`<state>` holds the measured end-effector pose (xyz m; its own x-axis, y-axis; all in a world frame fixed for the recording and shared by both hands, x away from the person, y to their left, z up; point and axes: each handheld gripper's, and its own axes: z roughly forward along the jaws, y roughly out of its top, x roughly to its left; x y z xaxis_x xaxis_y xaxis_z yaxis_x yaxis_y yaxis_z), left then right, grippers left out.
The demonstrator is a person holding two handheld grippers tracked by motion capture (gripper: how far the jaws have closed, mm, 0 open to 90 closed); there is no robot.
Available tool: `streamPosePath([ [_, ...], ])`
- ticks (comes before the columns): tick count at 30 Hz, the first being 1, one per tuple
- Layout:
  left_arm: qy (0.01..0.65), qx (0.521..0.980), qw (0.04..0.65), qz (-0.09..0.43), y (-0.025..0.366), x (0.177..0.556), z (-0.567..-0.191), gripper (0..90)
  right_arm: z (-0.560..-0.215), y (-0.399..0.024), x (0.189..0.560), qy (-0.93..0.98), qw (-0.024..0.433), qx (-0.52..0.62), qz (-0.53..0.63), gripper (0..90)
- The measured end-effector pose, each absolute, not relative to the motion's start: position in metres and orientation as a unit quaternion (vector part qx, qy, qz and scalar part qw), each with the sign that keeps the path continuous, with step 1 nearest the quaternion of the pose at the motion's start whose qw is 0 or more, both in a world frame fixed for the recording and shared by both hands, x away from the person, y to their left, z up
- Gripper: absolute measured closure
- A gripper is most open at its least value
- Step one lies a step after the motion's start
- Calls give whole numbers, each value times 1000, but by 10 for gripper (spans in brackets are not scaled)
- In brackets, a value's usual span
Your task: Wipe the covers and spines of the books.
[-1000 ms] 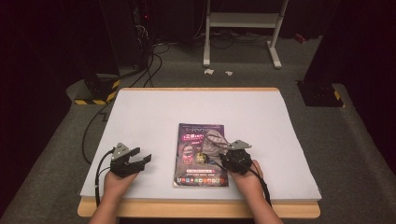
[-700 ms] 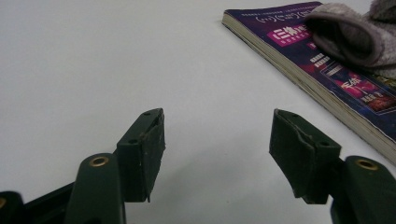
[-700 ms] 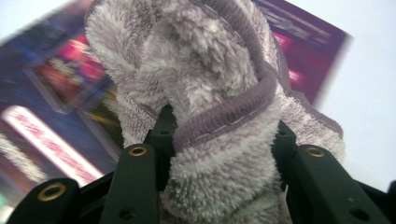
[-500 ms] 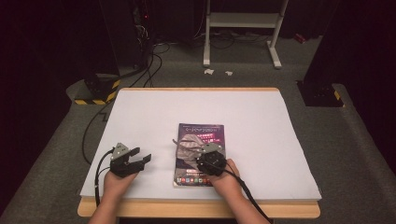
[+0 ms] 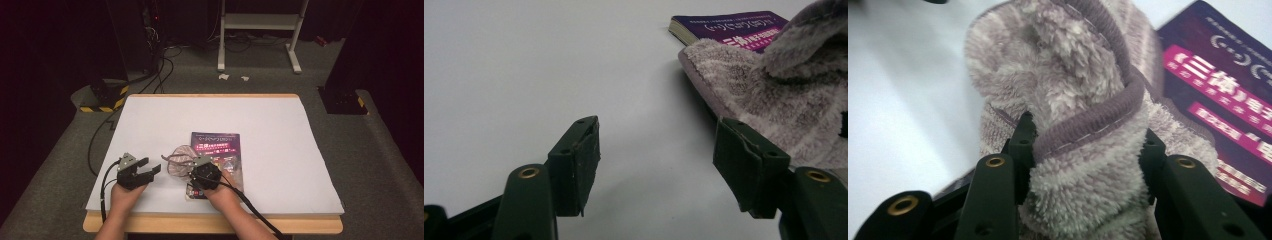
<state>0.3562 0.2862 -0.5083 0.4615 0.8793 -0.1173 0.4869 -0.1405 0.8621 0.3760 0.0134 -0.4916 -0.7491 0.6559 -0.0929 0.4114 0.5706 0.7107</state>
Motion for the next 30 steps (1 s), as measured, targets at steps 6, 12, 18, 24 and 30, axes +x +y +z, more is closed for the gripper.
streamPosePath([
  [6,470,725,454,216,286,356,-508,355,-493,-6,385,857,182,335,347,580],
  [12,472,724,455,215,285,356,-508,356,-494,-36,390,844,191,362,346,580],
  [18,470,726,454,216,285,356,-508,356,-494,-73,394,830,206,392,340,579],
  [24,470,726,453,217,285,356,-508,356,-494,-110,397,812,214,425,337,578],
  [30,470,726,452,217,285,356,-509,357,-495,-131,397,800,210,446,342,578],
])
